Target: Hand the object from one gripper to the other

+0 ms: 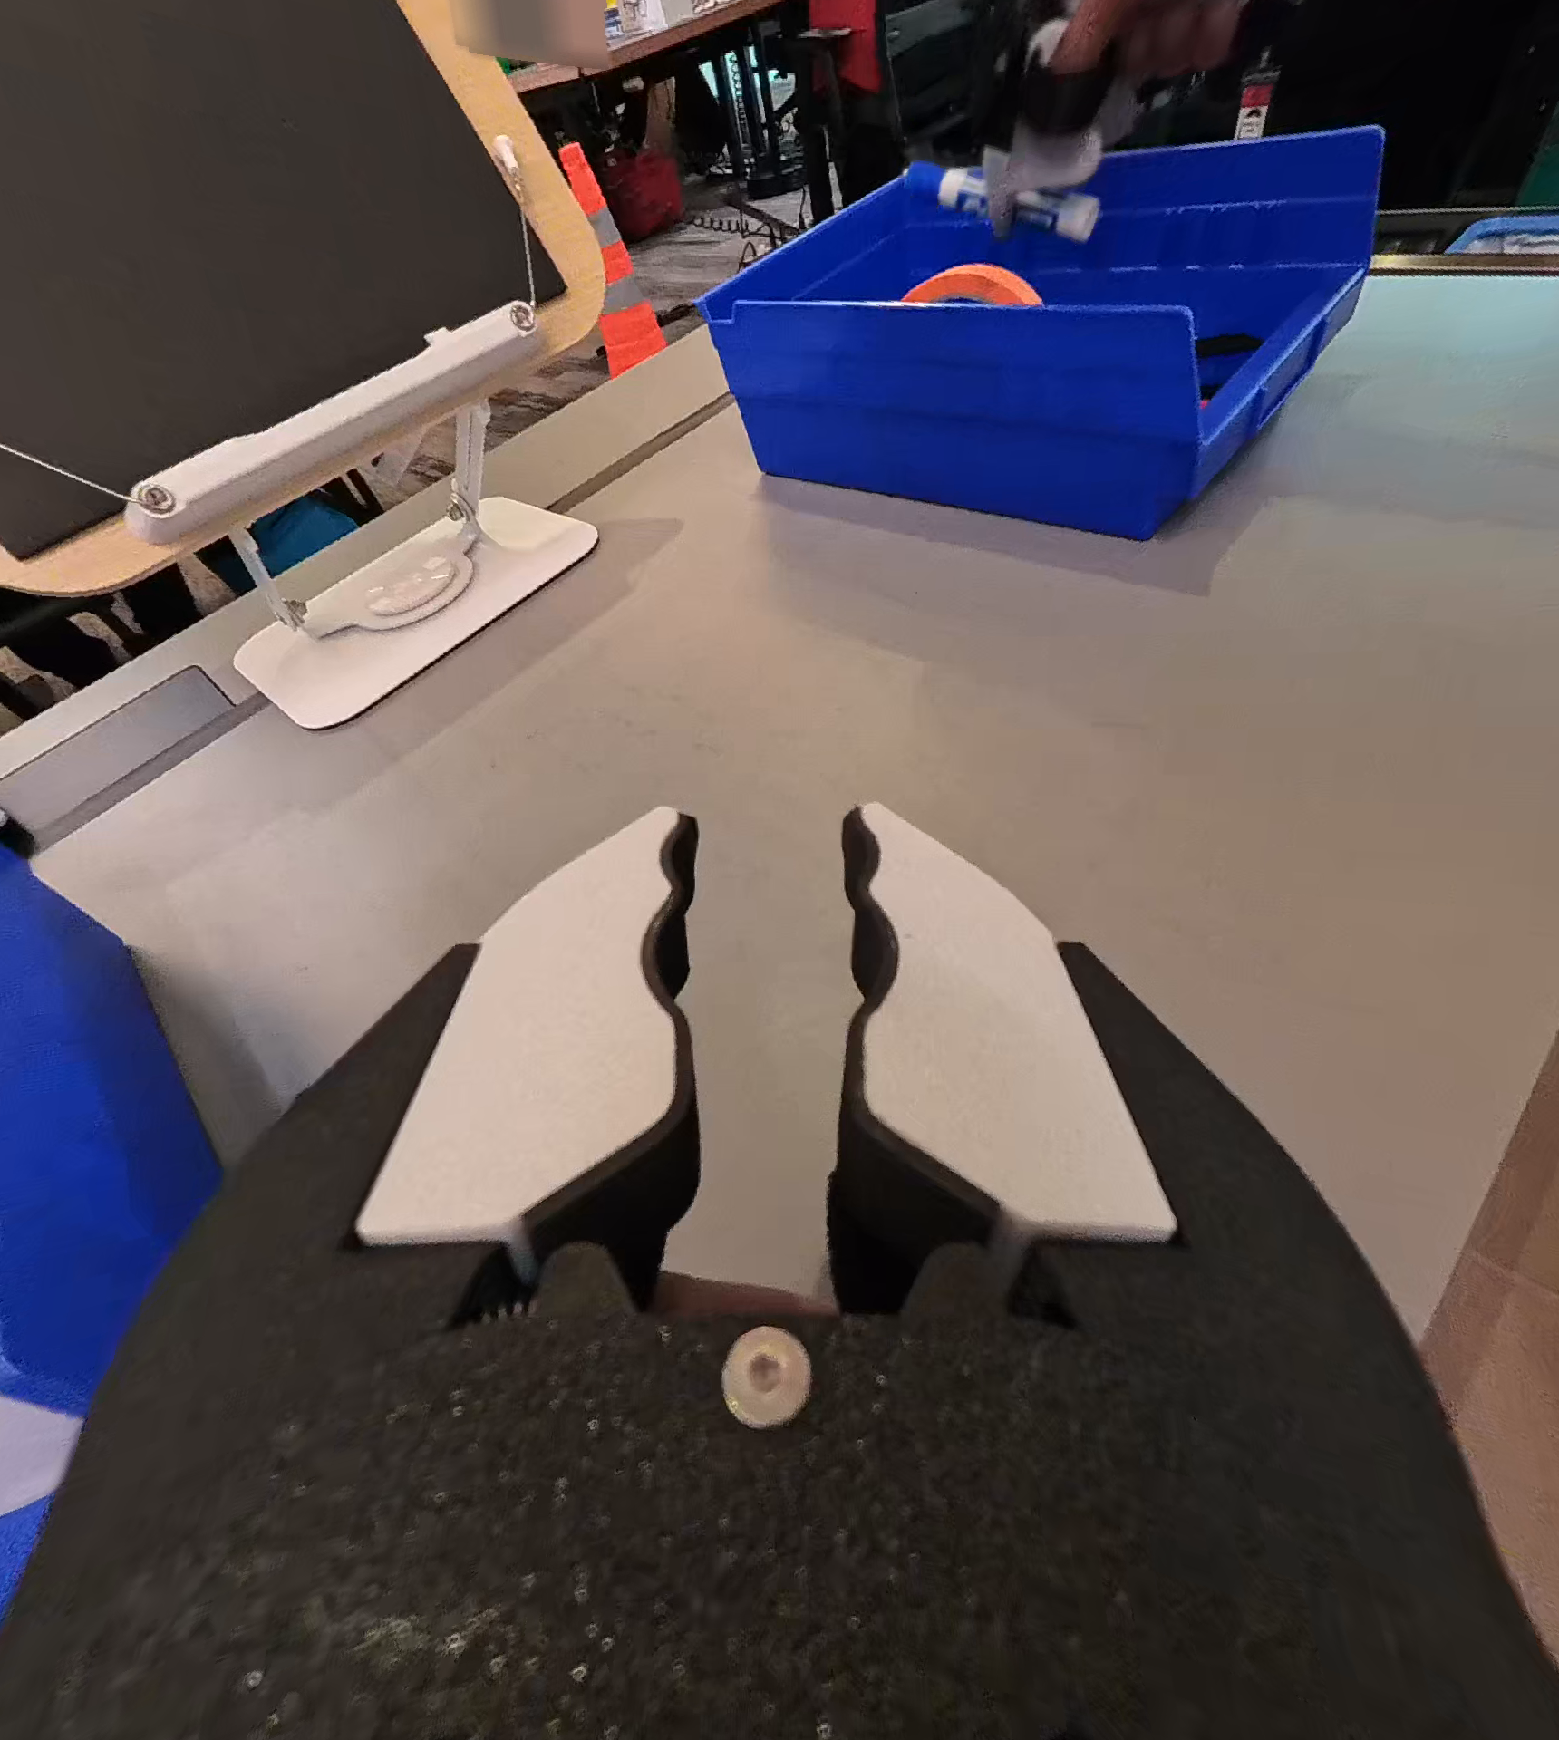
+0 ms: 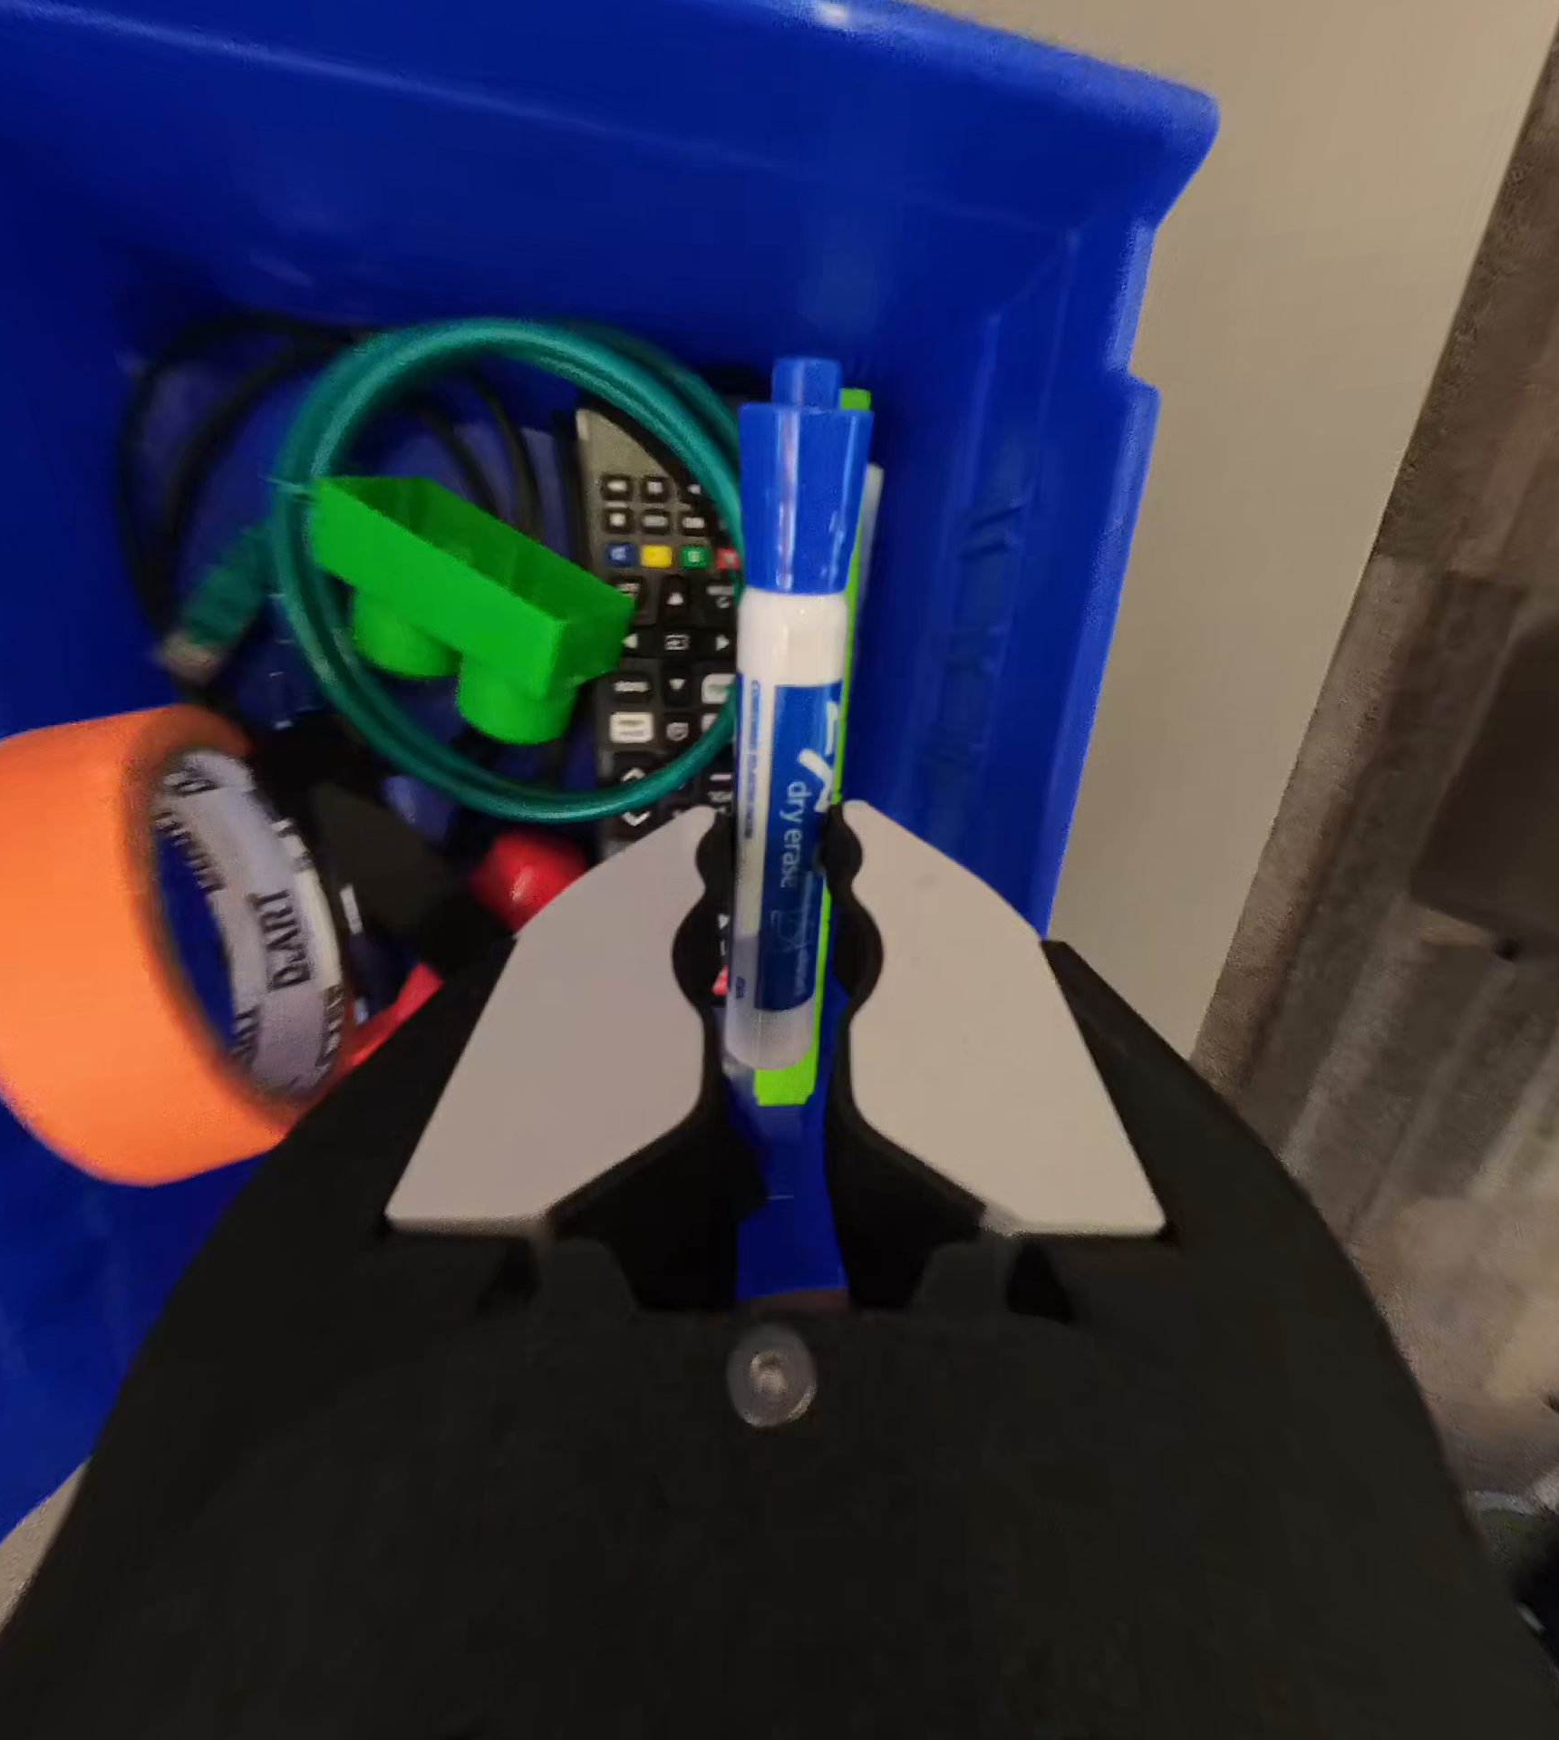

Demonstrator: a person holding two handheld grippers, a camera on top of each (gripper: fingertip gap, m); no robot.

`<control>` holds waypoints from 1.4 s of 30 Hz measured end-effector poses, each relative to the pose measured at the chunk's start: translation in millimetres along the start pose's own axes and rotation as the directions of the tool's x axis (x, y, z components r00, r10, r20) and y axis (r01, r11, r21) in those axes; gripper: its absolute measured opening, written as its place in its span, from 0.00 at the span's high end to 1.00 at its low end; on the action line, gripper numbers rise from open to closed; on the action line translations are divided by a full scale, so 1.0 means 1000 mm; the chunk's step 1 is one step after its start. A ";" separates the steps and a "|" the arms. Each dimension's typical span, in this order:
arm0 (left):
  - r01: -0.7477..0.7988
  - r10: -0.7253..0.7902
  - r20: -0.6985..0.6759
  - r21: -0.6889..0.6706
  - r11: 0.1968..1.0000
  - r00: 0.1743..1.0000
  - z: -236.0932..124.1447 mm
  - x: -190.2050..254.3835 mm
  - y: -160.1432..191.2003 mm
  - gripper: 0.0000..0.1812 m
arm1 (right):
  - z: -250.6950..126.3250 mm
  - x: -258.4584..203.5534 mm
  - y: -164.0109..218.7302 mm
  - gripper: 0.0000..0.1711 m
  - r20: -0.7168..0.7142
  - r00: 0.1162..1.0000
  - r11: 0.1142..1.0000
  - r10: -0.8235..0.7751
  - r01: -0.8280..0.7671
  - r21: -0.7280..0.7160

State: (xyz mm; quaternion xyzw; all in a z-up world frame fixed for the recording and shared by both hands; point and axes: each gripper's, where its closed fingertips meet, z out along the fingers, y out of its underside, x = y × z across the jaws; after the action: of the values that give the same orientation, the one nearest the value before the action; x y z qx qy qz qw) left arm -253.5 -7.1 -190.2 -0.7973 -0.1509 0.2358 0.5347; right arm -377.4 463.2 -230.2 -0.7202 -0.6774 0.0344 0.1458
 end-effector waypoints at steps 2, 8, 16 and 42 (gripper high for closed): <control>0.002 -0.002 -0.005 -0.006 1.000 1.000 0.000 0.001 0.002 0.83 | 0.014 0.002 -0.002 0.89 -0.042 0.999 0.998 -0.028 0.025 -0.064; 0.003 -0.003 -0.008 -0.006 1.000 1.000 -0.001 0.001 0.002 0.83 | 0.044 0.006 -0.004 0.89 -0.123 0.989 0.975 -0.076 0.047 -0.217; -0.021 0.021 -0.021 -0.009 1.000 1.000 -0.001 0.005 0.001 0.84 | 0.050 0.014 -0.006 0.89 -0.107 0.992 0.961 -0.062 0.030 -0.275; 0.059 -0.059 0.000 -0.047 0.997 0.998 -0.004 -0.011 0.014 0.82 | -0.147 -0.147 -0.003 0.81 0.209 0.922 0.735 -0.327 0.109 0.669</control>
State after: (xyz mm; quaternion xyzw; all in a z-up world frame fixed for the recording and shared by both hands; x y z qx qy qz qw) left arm -260.9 -21.0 -198.9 -0.8051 -0.1795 0.2157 0.5225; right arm -356.1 294.8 -110.6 -0.5248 -0.7185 0.3615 0.2786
